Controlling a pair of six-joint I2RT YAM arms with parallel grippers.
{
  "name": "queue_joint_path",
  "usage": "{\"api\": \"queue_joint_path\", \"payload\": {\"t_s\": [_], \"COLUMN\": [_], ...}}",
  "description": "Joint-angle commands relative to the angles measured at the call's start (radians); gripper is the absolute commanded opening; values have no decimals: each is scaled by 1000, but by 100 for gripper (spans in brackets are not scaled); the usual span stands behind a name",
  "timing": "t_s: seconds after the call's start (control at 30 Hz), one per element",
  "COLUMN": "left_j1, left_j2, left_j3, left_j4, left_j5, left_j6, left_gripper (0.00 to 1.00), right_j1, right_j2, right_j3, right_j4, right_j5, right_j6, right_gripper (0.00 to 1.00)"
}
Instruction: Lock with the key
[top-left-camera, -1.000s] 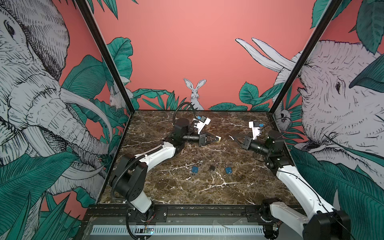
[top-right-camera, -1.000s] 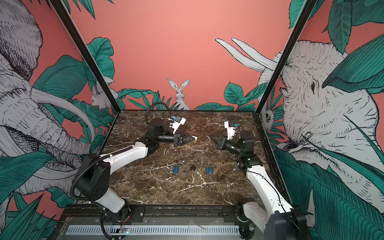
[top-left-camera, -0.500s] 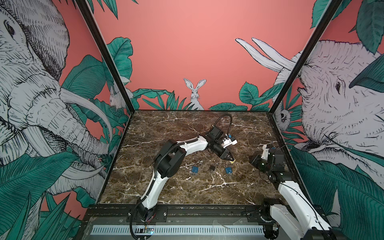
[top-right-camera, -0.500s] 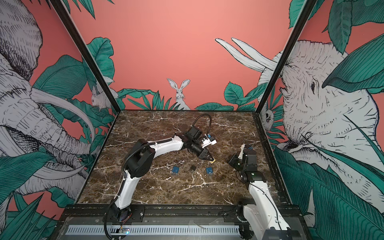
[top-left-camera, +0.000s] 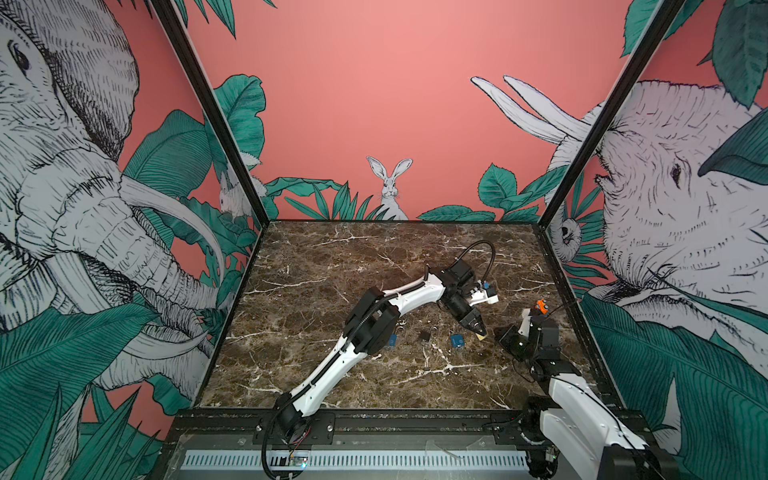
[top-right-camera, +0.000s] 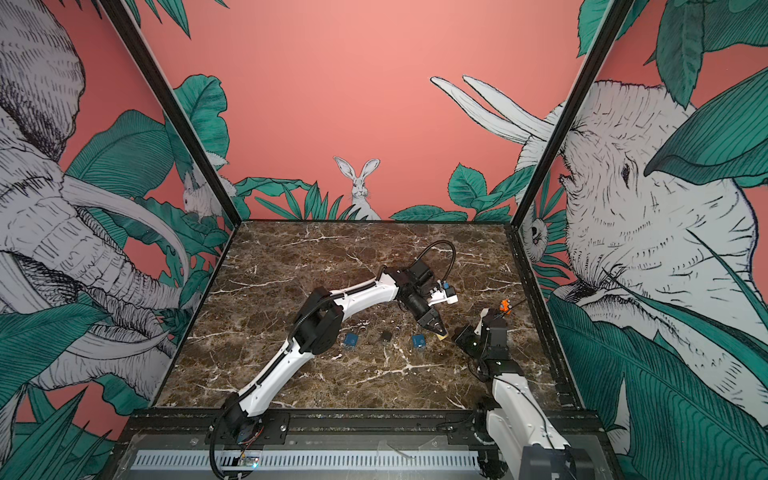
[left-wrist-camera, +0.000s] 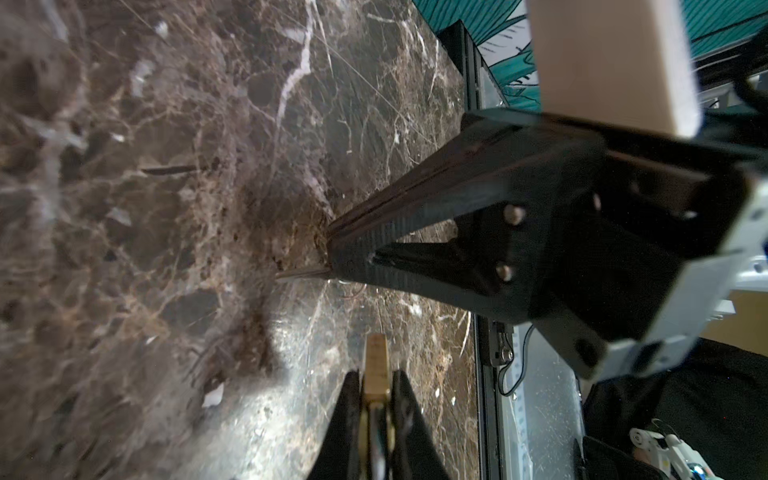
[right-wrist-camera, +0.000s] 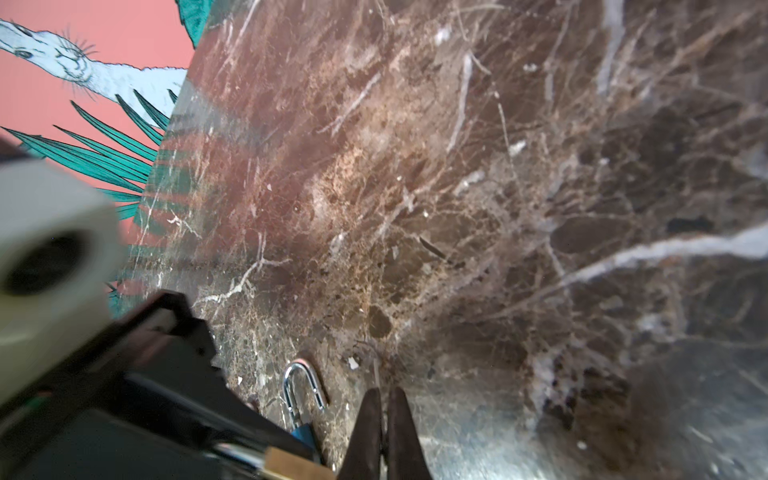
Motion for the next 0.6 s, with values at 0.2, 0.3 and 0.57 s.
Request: {"api": "queue_joint_path", "payload": {"t_s": [0.2, 0.3, 0.57], "left_j1": [-1, -1, 0], "left_j2": [92, 115, 165], "left_j3": [153, 173, 235], "left_j4": [-134, -111, -61], "left_j5": [45, 33, -85], "left_j6": [45, 16, -21], "left_gripper": [0, 0, 0], "right_j1": [-8, -8, -10], "right_j2": [185, 238, 324], "right_j3": [0, 10, 32], "right_j4": [234, 271, 303], "right_j5": [-10, -13, -39], "right_j6": [-29, -29, -49], "right_gripper": [0, 0, 0]}}
